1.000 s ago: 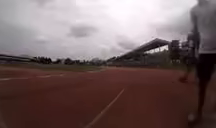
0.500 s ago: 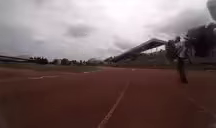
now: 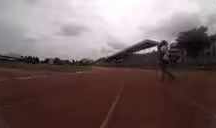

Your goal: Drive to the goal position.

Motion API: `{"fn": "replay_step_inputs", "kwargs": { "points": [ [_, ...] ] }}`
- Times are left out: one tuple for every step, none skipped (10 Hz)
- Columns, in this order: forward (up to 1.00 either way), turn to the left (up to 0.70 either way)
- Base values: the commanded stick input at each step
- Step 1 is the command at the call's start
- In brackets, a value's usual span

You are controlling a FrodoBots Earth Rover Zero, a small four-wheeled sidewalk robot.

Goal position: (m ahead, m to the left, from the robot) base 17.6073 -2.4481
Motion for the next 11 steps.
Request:
{"fn": "replay_step_inputs", "kwargs": {
  "points": [
    [0.70, 0.00],
    [0.70, 0.00],
    [0.70, 0.00],
    [0.70, 0.00],
    [0.70, 0.00],
    [0.70, 0.00],
    [0.70, 0.00],
    [0.70, 0.00],
    [0.70, 0.00],
    [0.70, 0.00],
    [0.70, 0.00]
  ]
}}
